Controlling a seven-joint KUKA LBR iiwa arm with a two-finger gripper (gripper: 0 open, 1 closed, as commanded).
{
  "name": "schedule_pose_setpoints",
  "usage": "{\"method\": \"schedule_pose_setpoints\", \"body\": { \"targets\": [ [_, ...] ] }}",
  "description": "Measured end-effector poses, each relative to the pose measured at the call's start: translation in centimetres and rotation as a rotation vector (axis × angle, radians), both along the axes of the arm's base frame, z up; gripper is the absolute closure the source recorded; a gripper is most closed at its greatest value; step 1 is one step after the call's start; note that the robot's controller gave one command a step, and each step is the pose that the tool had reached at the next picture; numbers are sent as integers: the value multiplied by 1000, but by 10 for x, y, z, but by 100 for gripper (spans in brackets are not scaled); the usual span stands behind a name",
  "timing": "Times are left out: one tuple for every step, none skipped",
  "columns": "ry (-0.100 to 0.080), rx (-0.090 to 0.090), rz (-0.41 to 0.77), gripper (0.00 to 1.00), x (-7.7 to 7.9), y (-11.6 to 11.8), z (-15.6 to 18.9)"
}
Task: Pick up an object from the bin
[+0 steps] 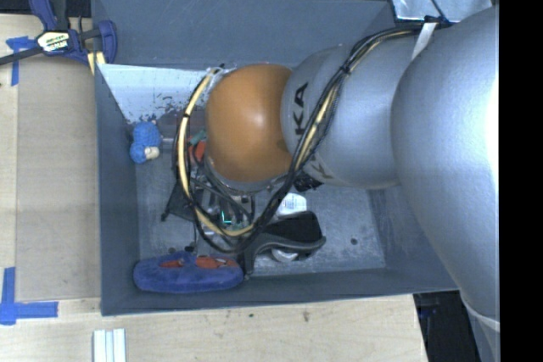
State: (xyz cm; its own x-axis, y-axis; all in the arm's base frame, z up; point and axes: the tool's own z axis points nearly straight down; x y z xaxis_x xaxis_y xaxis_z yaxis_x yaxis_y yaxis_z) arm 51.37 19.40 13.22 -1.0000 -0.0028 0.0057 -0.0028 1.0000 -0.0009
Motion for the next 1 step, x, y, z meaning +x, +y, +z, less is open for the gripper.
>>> {"method": "schedule_pose_setpoints", "body": {
  "targets": [
    [-3, -1, -46, 0, 11, -11, -46]
  ]
}}
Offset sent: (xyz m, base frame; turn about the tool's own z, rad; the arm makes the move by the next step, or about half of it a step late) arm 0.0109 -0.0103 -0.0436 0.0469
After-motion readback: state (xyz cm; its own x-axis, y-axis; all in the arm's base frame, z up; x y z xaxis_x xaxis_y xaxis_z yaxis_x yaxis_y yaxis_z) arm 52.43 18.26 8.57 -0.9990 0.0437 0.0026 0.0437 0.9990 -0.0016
